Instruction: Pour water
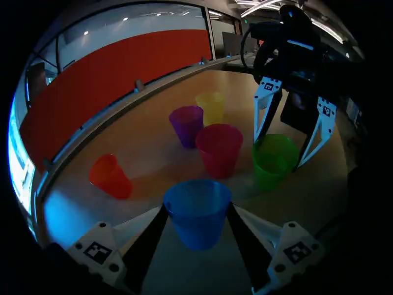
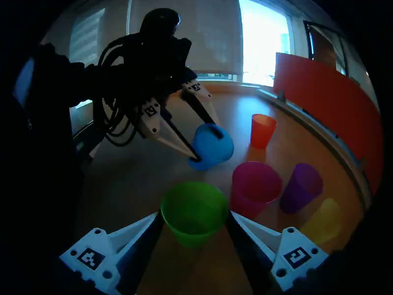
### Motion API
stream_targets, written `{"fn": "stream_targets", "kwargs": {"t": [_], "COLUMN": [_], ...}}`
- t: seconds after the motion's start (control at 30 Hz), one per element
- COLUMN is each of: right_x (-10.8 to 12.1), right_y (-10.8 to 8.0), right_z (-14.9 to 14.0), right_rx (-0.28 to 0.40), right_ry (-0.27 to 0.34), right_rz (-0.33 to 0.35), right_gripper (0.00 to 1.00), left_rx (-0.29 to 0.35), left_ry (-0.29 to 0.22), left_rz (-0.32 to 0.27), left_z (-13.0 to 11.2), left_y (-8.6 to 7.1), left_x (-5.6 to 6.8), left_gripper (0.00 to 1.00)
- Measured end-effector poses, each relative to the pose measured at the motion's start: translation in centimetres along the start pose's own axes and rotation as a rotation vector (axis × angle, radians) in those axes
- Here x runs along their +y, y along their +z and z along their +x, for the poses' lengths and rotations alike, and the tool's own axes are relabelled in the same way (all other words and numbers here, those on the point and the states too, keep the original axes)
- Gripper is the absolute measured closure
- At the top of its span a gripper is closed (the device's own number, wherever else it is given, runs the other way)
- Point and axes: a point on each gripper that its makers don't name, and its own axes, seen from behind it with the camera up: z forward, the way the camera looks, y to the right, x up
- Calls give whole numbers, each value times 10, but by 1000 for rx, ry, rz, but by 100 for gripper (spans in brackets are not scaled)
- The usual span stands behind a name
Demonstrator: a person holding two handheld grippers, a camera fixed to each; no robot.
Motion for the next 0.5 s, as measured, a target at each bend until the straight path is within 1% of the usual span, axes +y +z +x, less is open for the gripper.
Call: {"fn": "stream_targets", "kwargs": {"t": [0.5], "right_x": [-1], "right_y": [-3], "right_z": [-3], "right_rx": [-6], "right_ry": [2], "right_rz": [-4], "right_gripper": [8], "left_rx": [-16], "left_ry": [1], "left_rz": [-17], "left_z": [-2], "left_y": [4], "left_x": [4], "left_gripper": [15]}}
